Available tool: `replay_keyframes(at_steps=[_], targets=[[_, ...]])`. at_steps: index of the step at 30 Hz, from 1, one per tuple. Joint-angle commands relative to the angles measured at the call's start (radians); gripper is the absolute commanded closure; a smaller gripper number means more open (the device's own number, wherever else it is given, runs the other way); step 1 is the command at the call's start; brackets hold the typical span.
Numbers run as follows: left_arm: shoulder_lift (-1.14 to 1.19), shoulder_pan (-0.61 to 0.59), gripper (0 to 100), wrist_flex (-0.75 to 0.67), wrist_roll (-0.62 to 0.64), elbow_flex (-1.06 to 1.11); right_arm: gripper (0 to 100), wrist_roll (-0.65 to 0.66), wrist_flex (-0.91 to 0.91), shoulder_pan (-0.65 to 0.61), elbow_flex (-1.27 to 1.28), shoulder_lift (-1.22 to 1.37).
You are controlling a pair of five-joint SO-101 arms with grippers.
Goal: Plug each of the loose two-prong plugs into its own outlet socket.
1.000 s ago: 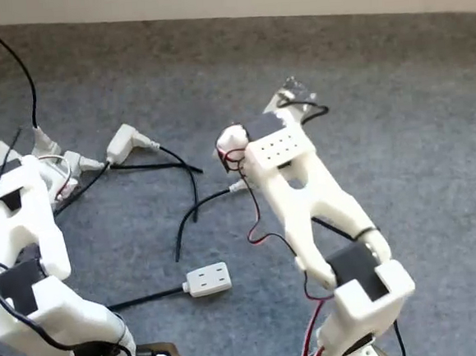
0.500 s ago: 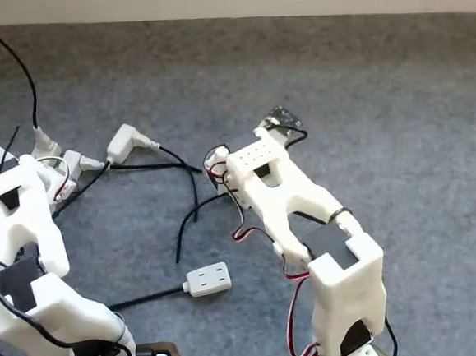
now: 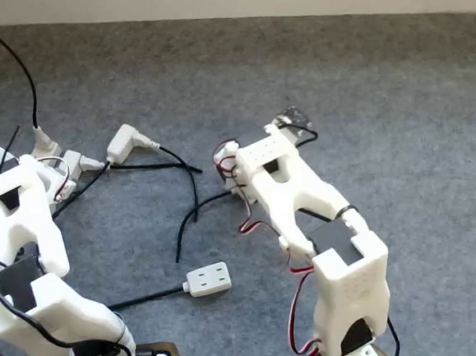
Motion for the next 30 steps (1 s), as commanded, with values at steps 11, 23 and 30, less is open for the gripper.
replay_keyframes(at_steps=[11, 23, 30], targets=[[-0.001, 0.007, 77, 0.006, 0.003, -0.028, 99.2, 0.301, -0.01, 0.004, -0.015, -0.021], [0.001, 0.016, 77, 0.006, 0.002, -0.024, 99.2, 1.725, 0.435, 0.114, -0.236, -0.071], [0.001, 0.016, 77, 0.009, 0.002, -0.022, 99.2, 2.147, 0.513, 0.162, -0.213, -0.068]])
